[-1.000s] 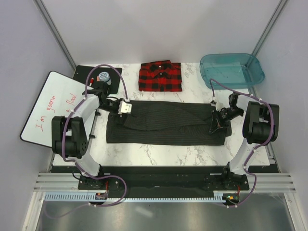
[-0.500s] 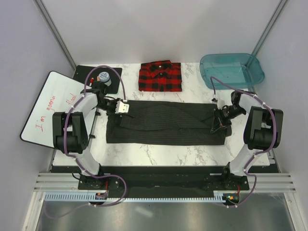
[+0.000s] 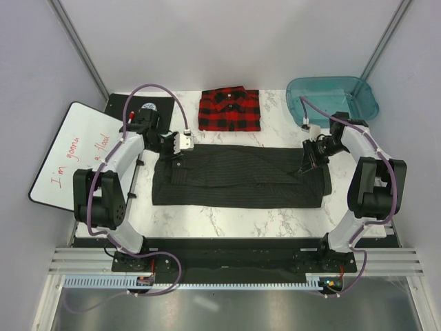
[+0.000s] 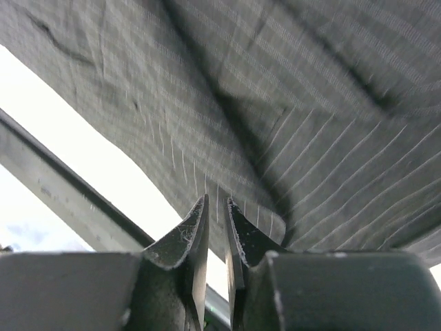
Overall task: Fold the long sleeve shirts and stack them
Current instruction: Fold the shirt
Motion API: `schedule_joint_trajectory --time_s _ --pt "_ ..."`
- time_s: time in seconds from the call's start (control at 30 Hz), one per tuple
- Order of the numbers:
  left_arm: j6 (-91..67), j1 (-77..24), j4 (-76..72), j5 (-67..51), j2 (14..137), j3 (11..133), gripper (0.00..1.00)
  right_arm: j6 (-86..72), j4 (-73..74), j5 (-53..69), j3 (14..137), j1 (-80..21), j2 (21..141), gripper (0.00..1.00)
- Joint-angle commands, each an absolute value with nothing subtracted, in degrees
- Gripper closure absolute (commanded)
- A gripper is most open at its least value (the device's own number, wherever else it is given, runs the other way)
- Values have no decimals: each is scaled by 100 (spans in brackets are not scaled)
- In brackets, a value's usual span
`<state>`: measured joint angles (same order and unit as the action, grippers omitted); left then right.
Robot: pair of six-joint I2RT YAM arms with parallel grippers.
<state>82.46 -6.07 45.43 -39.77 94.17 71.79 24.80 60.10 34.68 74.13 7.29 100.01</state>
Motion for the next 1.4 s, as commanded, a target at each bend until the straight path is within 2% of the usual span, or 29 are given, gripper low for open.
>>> schedule_joint_trajectory --time_s 0.0,0.2,0.4,0.63,0.9,1.07,1.37 --pt "6295 -694 4377 -3412 9790 7330 62 2057 5494 3551 7691 405 10133 79" --pt "5327 -686 4175 -2376 10274 7198 65 1881 4897 3061 7199 -130 10450 79" --pt "4826 -624 3973 -1793 10582 7031 67 1995 4456 2373 6891 -202 10916 82" --pt "3415 -571 4165 -1732 10283 7233 60 1986 4509 2496 6873 -193 10749 81" --pt "1515 -466 4658 -2241 9932 7243 60 2048 4746 2549 6996 -193 10407 78" --pt "897 -369 4465 -2066 10054 7225 57 2039 4799 2593 7040 -202 10275 68" --pt "572 -316 4184 -2337 10344 7111 55 2101 4887 2531 7066 -193 10239 67"
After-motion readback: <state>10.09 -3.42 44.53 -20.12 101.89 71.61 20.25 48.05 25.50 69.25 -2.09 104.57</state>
